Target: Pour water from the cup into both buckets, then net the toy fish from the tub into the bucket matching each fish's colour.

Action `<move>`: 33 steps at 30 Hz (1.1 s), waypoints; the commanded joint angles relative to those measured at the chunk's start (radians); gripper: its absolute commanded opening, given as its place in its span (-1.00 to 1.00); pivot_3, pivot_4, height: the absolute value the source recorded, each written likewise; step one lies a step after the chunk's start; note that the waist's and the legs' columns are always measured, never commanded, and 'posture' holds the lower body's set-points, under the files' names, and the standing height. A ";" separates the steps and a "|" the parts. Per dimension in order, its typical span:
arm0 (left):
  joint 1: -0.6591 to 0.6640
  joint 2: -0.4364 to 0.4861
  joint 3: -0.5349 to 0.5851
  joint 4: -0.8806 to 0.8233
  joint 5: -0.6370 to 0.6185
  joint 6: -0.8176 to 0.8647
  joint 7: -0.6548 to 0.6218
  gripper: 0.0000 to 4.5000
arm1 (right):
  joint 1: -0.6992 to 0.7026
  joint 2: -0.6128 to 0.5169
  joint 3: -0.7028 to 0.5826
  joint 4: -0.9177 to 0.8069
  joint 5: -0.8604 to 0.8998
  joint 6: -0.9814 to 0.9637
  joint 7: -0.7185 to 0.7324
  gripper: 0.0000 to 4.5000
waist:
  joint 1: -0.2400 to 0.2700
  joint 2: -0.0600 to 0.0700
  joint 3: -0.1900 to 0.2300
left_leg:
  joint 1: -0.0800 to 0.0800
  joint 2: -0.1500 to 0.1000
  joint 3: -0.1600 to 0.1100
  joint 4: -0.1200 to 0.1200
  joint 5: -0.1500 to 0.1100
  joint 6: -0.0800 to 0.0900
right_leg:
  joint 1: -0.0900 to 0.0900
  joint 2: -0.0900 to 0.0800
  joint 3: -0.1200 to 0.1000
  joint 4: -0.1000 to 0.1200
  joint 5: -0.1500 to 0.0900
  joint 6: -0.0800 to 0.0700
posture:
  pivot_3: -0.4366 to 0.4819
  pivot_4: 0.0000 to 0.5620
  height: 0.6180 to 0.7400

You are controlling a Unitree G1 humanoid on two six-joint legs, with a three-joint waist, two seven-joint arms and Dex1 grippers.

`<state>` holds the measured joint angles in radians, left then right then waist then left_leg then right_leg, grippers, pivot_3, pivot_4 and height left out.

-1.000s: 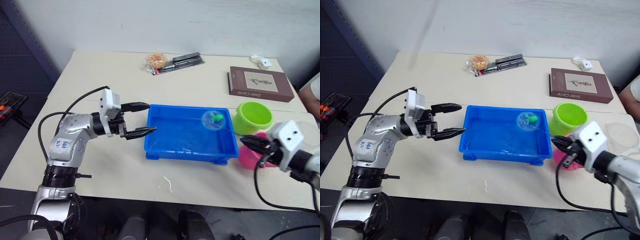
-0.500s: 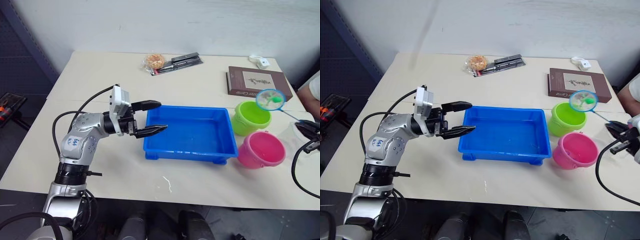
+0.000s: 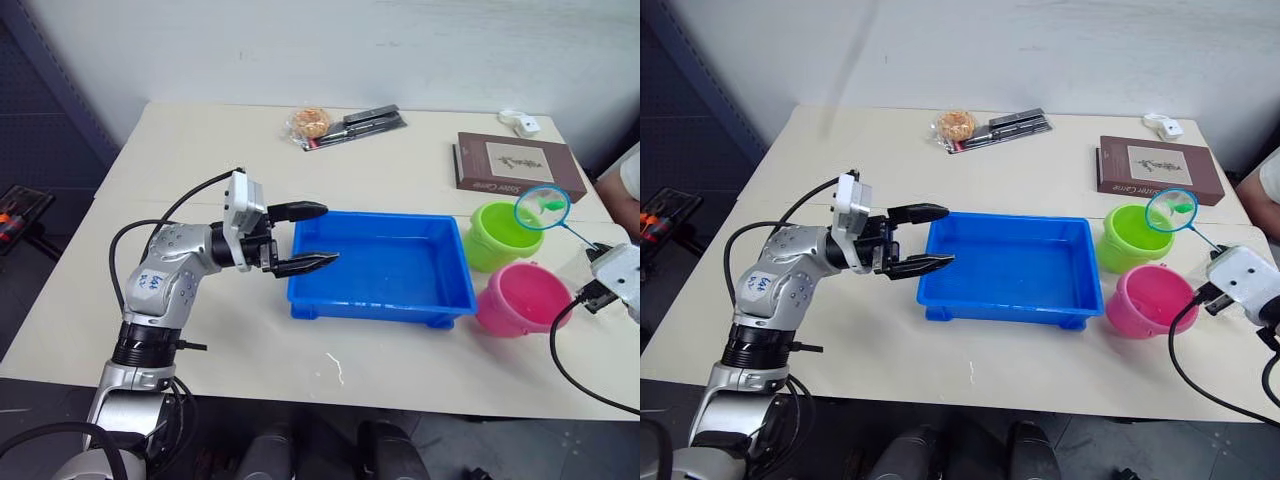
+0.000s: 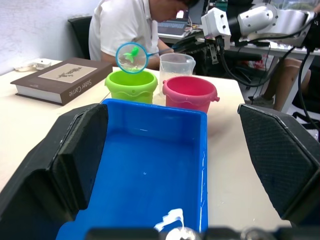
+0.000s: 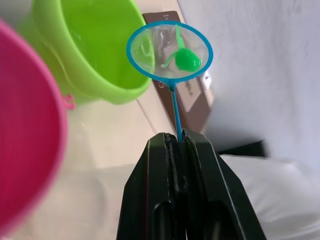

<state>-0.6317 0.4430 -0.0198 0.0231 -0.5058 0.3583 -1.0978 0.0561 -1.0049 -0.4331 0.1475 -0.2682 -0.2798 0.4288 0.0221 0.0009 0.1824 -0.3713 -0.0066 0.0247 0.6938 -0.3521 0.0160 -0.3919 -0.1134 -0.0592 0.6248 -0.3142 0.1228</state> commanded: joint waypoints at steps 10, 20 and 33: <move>-0.017 -0.040 -0.011 -0.006 0.004 -0.025 0.016 0.98 | 0.013 -0.141 0.069 0.037 -0.342 -0.152 -0.303 -1.00 | -0.002 0.000 0.000 | 0.000 0.001 0.001 0.000 0.000 0.000 | 0.000 0.001 0.001 0.000 0.000 0.000 | -0.05 -0.47 0.97; 0.001 -0.005 0.051 -0.001 -0.050 -0.030 -0.026 0.98 | 0.004 0.013 -0.053 -0.157 0.440 0.028 0.104 -1.00 | -0.004 0.000 0.000 | 0.000 0.002 -0.001 -0.001 0.000 0.000 | 0.001 0.002 -0.001 -0.001 0.000 0.000 | -0.05 -0.47 0.97; 0.187 0.252 0.102 -0.061 -0.060 -0.121 -0.328 0.98 | 0.126 0.031 0.036 -0.665 0.914 0.497 0.510 -1.00 | -0.001 0.000 0.000 | 0.000 0.002 -0.003 -0.001 0.000 0.000 | 0.001 0.000 -0.002 -0.001 0.000 0.000 | -0.05 -0.47 0.97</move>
<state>-0.4830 0.6621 0.0704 -0.0007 -0.5657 0.2697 -1.3553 0.1561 -0.9730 -0.4577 -0.4608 0.6846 0.2581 0.8736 0.0212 0.0013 0.1825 -0.3708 -0.0050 0.0218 0.6928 -0.3522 0.0159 -0.3903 -0.1130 -0.0610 0.6232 -0.3143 0.1227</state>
